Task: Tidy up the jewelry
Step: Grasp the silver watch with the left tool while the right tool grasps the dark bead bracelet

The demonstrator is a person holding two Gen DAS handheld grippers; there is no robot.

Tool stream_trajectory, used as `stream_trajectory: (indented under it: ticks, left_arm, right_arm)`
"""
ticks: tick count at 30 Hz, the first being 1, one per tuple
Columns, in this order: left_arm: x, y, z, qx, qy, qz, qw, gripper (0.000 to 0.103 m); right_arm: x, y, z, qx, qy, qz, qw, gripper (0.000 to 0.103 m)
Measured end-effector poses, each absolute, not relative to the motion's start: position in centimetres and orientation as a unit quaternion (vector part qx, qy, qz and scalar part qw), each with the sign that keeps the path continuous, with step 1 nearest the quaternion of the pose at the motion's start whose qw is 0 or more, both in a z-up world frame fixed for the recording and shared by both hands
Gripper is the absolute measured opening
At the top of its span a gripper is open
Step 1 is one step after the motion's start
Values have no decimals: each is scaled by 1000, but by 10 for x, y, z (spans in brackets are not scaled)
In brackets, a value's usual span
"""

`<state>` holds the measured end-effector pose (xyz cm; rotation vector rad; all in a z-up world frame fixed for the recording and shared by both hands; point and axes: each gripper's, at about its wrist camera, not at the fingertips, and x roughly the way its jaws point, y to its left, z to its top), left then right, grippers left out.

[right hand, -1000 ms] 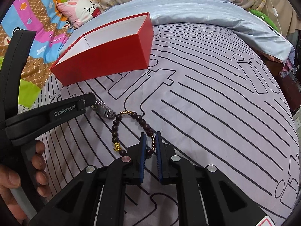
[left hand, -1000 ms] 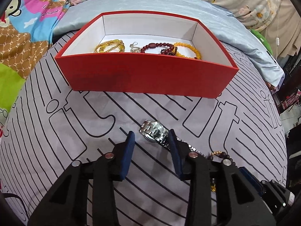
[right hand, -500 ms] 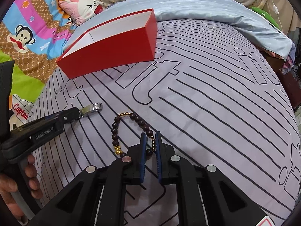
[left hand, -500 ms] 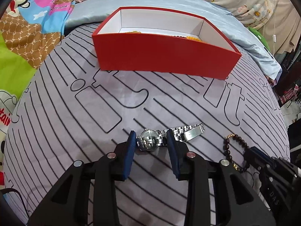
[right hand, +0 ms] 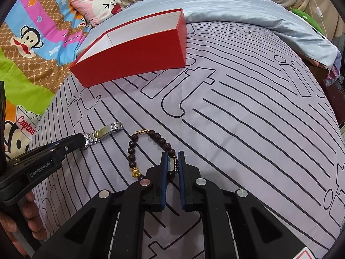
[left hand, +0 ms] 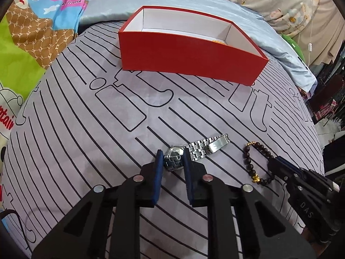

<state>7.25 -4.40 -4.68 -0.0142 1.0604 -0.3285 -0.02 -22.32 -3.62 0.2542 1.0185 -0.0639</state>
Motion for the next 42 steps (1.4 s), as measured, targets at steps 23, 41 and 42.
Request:
stream_trajectory:
  ticks: [23,41,42]
  left_arm:
    - [52,-57,-53,49,490,-219,842,23]
    - [47,-51,-24,-5,489,-239,839,11]
    - [47,-50,-20,-8,486,-239,840,11]
  right_arm:
    - [-1,-219,-31,127,485,-22,865,8]
    - [-2,-215,-12,128,466,-12,875,0]
    - [-2,-215,-13,129,466,-12,875,0]
